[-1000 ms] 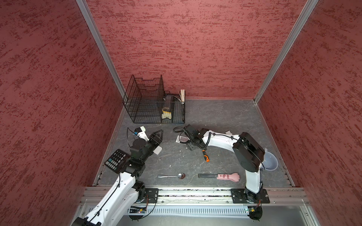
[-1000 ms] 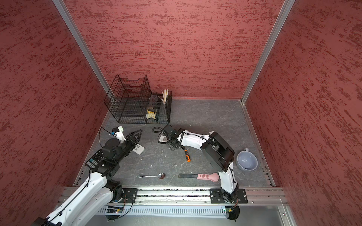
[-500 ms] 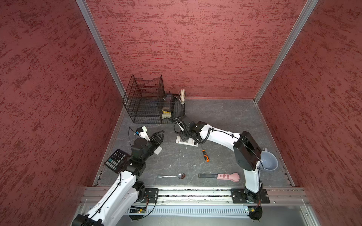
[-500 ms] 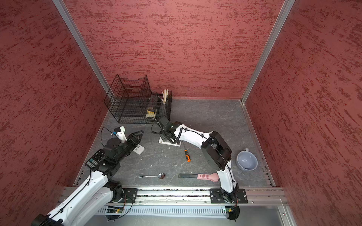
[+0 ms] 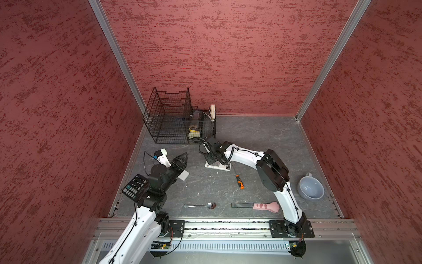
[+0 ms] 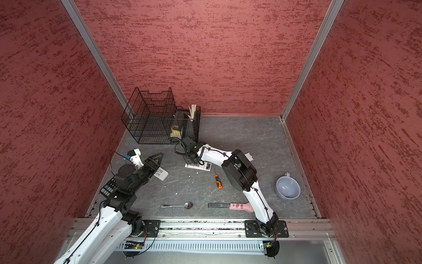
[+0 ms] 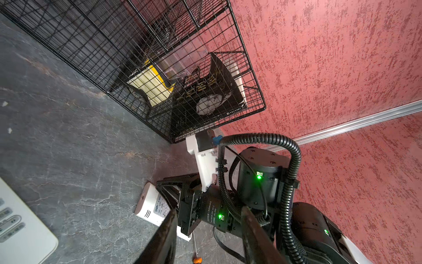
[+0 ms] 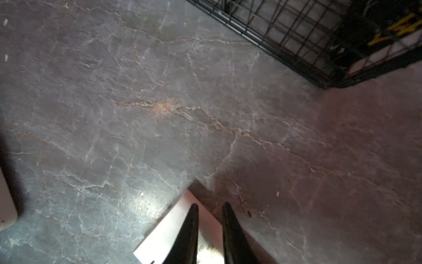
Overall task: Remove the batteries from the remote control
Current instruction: 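Move the right gripper over the orange-and-black screwdriver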
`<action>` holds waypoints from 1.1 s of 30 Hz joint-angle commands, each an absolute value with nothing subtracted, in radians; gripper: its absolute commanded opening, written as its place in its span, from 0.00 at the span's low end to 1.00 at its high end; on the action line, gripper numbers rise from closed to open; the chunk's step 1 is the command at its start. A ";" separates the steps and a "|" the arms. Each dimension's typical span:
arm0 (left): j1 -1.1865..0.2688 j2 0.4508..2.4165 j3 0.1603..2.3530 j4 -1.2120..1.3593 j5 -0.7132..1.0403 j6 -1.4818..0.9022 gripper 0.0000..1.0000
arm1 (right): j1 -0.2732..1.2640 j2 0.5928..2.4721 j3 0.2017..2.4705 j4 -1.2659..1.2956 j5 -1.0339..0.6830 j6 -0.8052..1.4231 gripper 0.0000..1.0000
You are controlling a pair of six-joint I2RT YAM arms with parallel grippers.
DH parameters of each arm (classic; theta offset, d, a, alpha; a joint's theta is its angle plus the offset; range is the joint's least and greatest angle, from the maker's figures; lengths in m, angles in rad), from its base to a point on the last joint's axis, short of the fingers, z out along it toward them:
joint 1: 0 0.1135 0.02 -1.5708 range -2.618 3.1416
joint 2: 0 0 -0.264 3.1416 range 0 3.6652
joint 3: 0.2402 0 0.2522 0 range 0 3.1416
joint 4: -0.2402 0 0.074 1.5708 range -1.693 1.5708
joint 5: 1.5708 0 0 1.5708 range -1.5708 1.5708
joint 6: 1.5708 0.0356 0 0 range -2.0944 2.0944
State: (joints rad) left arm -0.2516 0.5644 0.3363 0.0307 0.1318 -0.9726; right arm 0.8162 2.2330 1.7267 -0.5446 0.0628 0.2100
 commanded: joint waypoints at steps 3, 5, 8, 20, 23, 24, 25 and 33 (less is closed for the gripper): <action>-0.233 0.555 0.334 0.000 0.142 -0.957 0.45 | 0.812 2.237 1.725 -0.551 0.021 0.219 0.21; -0.232 0.558 0.332 0.005 0.144 -0.957 0.45 | 0.812 2.228 1.706 -0.548 0.017 0.218 0.20; -0.230 0.561 0.328 0.011 0.144 -0.960 0.45 | 0.812 2.212 1.675 -0.542 0.004 0.218 0.20; -0.229 0.577 0.315 0.043 0.155 -0.970 0.45 | 0.821 2.105 1.513 -0.485 0.010 0.262 0.20; -0.227 0.586 0.316 0.050 0.157 -0.970 0.45 | 0.822 2.062 1.491 -0.464 0.027 0.291 0.23; -0.227 0.589 0.316 0.054 0.160 -0.971 0.45 | 0.822 2.046 1.483 -0.456 0.033 0.300 0.24; -0.227 0.595 0.320 0.055 0.162 -0.968 0.45 | 0.824 2.026 1.472 -0.450 0.040 0.313 0.26; -0.228 0.708 0.394 0.018 0.227 -0.906 0.49 | 0.825 1.806 1.305 -0.488 0.109 0.405 0.42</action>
State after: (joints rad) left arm -0.2348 0.6838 0.3470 0.0196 0.1841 -0.9520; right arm 0.8215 1.8835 1.3445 -0.4591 0.0566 0.3492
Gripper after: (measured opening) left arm 0.484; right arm 0.419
